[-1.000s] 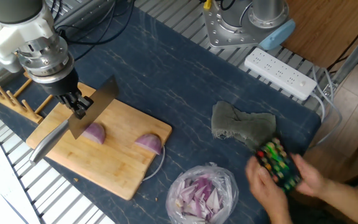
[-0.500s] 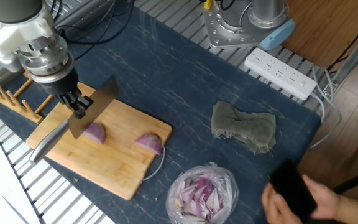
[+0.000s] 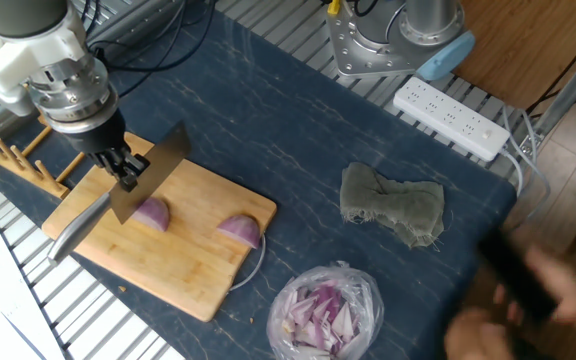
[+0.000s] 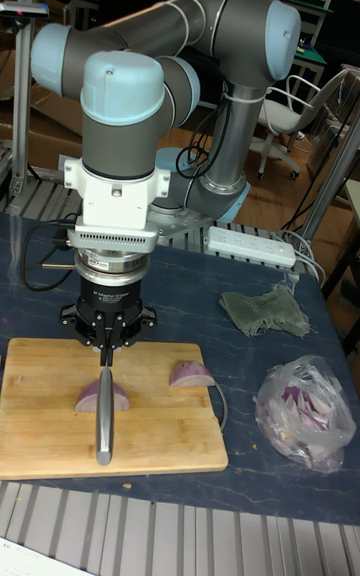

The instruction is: Chop the onions

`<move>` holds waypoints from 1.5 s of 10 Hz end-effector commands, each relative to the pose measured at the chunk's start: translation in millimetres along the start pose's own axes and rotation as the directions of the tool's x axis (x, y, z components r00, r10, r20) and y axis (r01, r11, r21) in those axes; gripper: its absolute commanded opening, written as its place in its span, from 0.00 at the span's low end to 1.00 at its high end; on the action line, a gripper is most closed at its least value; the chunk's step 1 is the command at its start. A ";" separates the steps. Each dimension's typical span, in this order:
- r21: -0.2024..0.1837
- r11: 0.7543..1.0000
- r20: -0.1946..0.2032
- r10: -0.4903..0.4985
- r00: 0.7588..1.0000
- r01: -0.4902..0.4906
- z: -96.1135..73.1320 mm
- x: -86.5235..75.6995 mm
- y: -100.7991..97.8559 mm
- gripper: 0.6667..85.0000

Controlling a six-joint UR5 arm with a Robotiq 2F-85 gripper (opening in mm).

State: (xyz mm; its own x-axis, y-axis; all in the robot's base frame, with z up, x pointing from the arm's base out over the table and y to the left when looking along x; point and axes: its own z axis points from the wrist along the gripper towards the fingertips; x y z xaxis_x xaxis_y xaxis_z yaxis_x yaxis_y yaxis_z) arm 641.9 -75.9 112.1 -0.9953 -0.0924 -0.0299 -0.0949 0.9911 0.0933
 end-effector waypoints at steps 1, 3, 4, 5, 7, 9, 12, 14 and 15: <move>-0.008 1.000 0.003 -0.001 1.000 0.001 -0.1 -1.7 0.6 0.01; 0.003 1.000 0.002 0.000 1.000 0.000 3.3 -2.0 0.0 0.01; 0.007 1.000 0.008 0.005 1.000 -0.005 7.2 -4.7 1.7 0.01; 0.004 1.000 0.011 0.005 1.000 -0.005 8.5 -6.1 2.5 0.01; 0.003 1.000 0.013 -0.006 1.000 0.006 11.2 -4.0 -1.4 0.01; 0.004 1.000 0.022 -0.012 1.000 0.012 16.8 -3.9 -4.3 0.01; 0.013 1.000 0.032 -0.014 0.999 0.014 29.1 -10.0 -7.5 0.01; 0.023 1.000 0.040 -0.018 0.999 0.017 35.5 -13.8 -9.6 0.01; 0.027 0.999 0.045 -0.024 0.999 0.023 39.8 -15.4 -11.4 0.01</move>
State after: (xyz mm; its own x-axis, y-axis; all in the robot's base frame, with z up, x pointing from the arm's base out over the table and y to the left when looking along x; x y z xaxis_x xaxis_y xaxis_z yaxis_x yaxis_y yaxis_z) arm 653.5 -81.8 80.0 -0.9919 -0.1115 -0.0605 -0.1155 0.9911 0.0656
